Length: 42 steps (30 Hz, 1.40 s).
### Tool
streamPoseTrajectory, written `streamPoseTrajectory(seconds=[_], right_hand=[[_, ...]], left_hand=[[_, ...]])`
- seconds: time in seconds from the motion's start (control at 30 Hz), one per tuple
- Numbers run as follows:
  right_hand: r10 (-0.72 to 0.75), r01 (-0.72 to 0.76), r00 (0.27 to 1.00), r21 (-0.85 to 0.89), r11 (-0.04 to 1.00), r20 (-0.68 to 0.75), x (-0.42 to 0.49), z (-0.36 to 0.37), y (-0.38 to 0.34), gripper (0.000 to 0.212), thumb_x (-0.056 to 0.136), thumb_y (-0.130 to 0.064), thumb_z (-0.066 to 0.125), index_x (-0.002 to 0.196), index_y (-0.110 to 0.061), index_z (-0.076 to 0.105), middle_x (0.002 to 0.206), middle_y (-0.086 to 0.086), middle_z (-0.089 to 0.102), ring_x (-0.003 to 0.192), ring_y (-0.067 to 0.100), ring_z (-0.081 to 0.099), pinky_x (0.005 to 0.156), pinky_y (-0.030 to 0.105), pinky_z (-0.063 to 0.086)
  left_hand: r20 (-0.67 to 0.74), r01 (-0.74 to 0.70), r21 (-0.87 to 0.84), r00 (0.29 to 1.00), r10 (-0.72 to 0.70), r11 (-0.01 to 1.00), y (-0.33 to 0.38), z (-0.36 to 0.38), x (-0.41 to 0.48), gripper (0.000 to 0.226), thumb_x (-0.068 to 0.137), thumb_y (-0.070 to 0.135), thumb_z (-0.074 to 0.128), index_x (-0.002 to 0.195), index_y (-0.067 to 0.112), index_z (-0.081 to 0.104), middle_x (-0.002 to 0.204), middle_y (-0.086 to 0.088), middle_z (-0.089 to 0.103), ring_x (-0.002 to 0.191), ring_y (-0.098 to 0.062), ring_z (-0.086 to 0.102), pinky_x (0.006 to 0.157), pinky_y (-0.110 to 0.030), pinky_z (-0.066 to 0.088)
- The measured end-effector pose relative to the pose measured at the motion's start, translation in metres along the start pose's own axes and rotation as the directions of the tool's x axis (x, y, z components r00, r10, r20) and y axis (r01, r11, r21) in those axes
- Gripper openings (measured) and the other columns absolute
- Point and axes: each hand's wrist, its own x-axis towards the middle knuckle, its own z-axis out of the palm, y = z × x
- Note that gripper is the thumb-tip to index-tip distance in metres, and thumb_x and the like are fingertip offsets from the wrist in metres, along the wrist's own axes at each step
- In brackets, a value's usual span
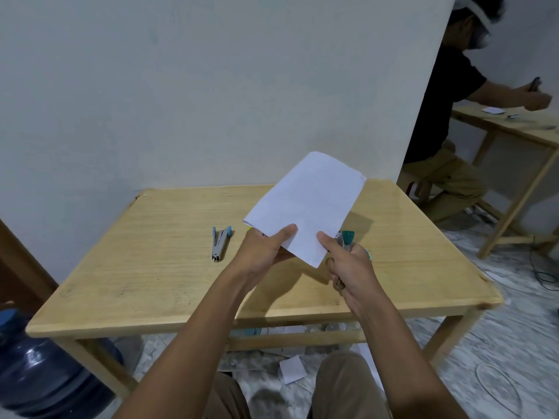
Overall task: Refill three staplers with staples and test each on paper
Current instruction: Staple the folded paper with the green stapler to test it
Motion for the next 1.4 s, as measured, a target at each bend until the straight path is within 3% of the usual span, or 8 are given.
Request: streamPoseTrajectory(seconds=[0.13, 0.4, 0.57, 0.73, 0.93, 1.13, 1.27, 1.4], right_hand=[[-0.029, 0.03, 0.999, -0.037, 0.999, 0.03, 0.003, -0.01, -0.003, 0.031, 0.084, -0.04, 0.076, 0.097, -0.015, 0.065, 0.055, -0.009, 0.044, 0.043, 0.007, 0.032, 0.049, 0.026, 0.03], [-0.041, 0.047, 0.997, -0.087, 0.995, 0.07, 0.005, -0.025, -0.006, 0.029, 0.084, -0.035, 0.077, 0.07, -0.026, 0.054, 0.05, -0.009, 0.034, 0.043, 0.009, 0.027, 0.04, 0.021, 0.028], [-0.02, 0.05, 0.988, -0.188, 0.981, 0.156, 0.01, -0.037, -0.01, 0.038, 0.082, -0.036, 0.079, 0.067, -0.021, 0.047, 0.053, -0.002, 0.031, 0.045, 0.013, 0.025, 0.044, 0.025, 0.025], [-0.046, 0.073, 0.987, -0.175, 0.982, 0.151, 0.019, -0.046, -0.02, 0.025, 0.086, -0.031, 0.076, 0.084, -0.011, 0.061, 0.05, -0.007, 0.04, 0.041, 0.008, 0.031, 0.04, 0.02, 0.03], [-0.012, 0.07, 0.967, -0.221, 0.973, 0.254, 0.036, -0.067, -0.033, 0.016, 0.09, -0.027, 0.072, 0.096, -0.013, 0.071, 0.049, -0.017, 0.058, 0.039, 0.001, 0.042, 0.041, 0.015, 0.033], [-0.052, 0.064, 0.997, -0.255, 0.965, 0.052, 0.073, -0.073, -0.041, 0.021, 0.09, -0.028, 0.072, 0.079, -0.011, 0.065, 0.058, -0.01, 0.062, 0.041, -0.001, 0.05, 0.043, 0.013, 0.038], [-0.067, 0.033, 0.993, -0.313, 0.949, -0.098, 0.102, -0.074, -0.046, 0.036, 0.089, -0.033, 0.071, 0.098, 0.002, 0.068, 0.091, 0.018, 0.072, 0.078, 0.027, 0.068, 0.067, 0.034, 0.048], [-0.144, 0.021, 0.96, -0.453, 0.891, -0.239, 0.125, -0.089, -0.05, 0.03, 0.086, -0.042, 0.067, 0.071, -0.018, 0.056, 0.065, 0.0, 0.057, 0.058, 0.017, 0.05, 0.061, 0.037, 0.041]], left_hand=[[-0.088, 0.08, -0.192, 0.991, -0.098, 0.978, 0.016, -0.012, 0.003, 0.028, 0.095, 0.028, 0.063, 0.114, 0.007, 0.068, 0.1, -0.005, 0.077, 0.081, -0.017, 0.074, 0.063, -0.027, 0.058], [-0.126, 0.186, -0.002, 0.975, -0.185, 0.982, 0.023, -0.029, 0.013, 0.021, 0.094, 0.021, 0.065, 0.105, 0.003, 0.07, 0.096, -0.01, 0.074, 0.067, -0.018, 0.068, 0.055, -0.027, 0.052], [-0.003, 0.263, 0.071, 0.965, -0.263, 0.962, 0.035, -0.033, 0.024, 0.032, 0.094, 0.031, 0.065, 0.113, 0.006, 0.071, 0.109, -0.005, 0.076, 0.094, -0.025, 0.074, 0.076, -0.035, 0.056], [-0.119, 0.268, 0.076, 0.959, -0.258, 0.96, 0.039, -0.01, 0.052, 0.032, 0.088, 0.02, 0.067, 0.112, -0.001, 0.069, 0.103, -0.014, 0.076, 0.079, -0.028, 0.074, 0.064, -0.031, 0.058], [0.029, 0.345, 0.077, 0.937, -0.348, 0.935, 0.044, 0.004, 0.096, 0.031, 0.095, 0.029, 0.065, 0.113, 0.005, 0.07, 0.107, -0.008, 0.077, 0.09, -0.024, 0.076, 0.063, -0.032, 0.06], [-0.246, 0.151, 0.275, 0.966, -0.083, 0.95, 0.019, 0.042, 0.147, 0.017, 0.09, 0.019, 0.066, 0.106, 0.014, 0.06, 0.099, -0.009, 0.069, 0.087, -0.029, 0.069, 0.074, -0.033, 0.056], [-0.215, -0.001, 0.502, 0.968, 0.126, 0.865, -0.002, 0.057, 0.178, 0.041, 0.095, 0.02, 0.061, 0.133, 0.029, 0.048, 0.087, -0.005, 0.055, 0.07, -0.015, 0.058, 0.058, -0.022, 0.046], [-0.221, -0.019, 0.618, 0.955, 0.197, 0.786, -0.026, 0.066, 0.213, 0.036, 0.098, 0.01, 0.051, 0.134, 0.013, 0.056, 0.125, -0.016, 0.061, 0.102, -0.026, 0.062, 0.082, -0.026, 0.047]])
